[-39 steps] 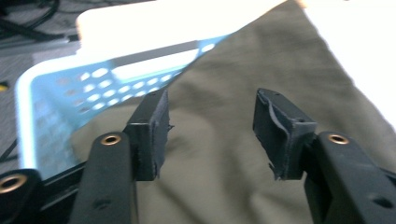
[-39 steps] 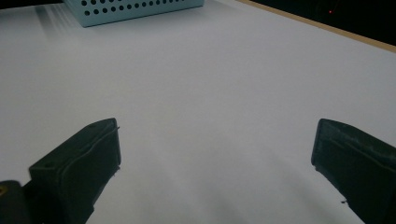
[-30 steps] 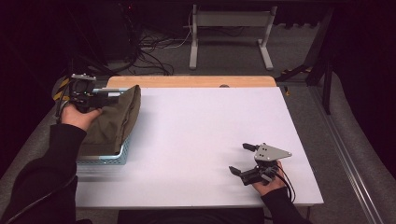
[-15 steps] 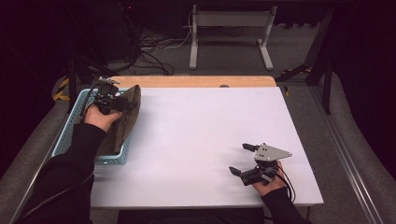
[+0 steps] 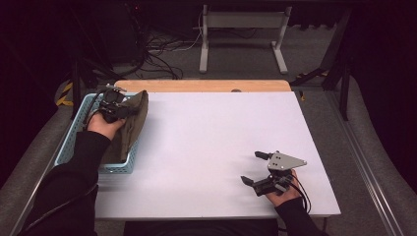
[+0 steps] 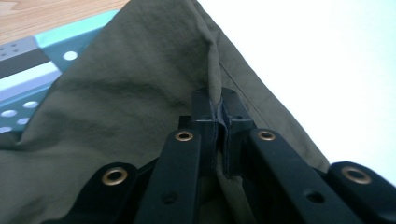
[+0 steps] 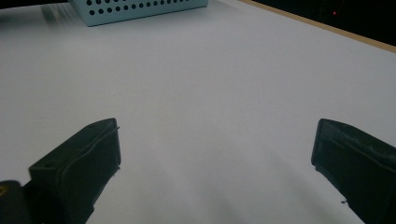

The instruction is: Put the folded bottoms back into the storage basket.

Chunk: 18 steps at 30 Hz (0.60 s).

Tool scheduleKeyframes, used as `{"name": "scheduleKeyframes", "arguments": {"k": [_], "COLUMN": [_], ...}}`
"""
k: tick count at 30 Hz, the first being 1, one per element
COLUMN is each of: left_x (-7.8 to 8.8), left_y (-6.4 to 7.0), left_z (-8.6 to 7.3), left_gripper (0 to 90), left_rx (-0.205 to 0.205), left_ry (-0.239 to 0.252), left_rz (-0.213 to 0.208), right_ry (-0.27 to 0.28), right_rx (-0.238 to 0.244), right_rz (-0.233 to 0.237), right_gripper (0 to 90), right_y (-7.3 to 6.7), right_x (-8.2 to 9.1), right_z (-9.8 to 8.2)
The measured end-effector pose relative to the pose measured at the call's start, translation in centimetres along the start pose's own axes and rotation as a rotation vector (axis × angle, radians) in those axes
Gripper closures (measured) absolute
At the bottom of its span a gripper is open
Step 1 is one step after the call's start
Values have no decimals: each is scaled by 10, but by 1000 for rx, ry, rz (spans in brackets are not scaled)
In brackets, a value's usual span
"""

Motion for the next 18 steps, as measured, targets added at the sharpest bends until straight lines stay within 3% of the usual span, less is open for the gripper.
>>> {"name": "scheduleKeyframes", "arguments": {"k": [9,18], "left_x": [-2,-26], "left_y": [-9,-19], "left_z": [-5,-22], "left_gripper": [878,873], "left_rx": [8,49], "left_ry": [-40,-127], "left_rz": [56,16], "right_ry": [-1,-1], "right_rx": [1,1], "right_rz": [0,2], "right_gripper": [18,18], "right_y": [0,0], "right_x": [0,0], "right_z": [0,0]}}
Point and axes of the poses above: each handheld gripper's, and its own axes: x roughly backward along the jaws, z roughly out of its top, y roughly to its right, the point moved 9 cm from there along -x, roughly forward along the jaws, and after that the axes turned 10 degrees about -y, right-handed, at the moved point
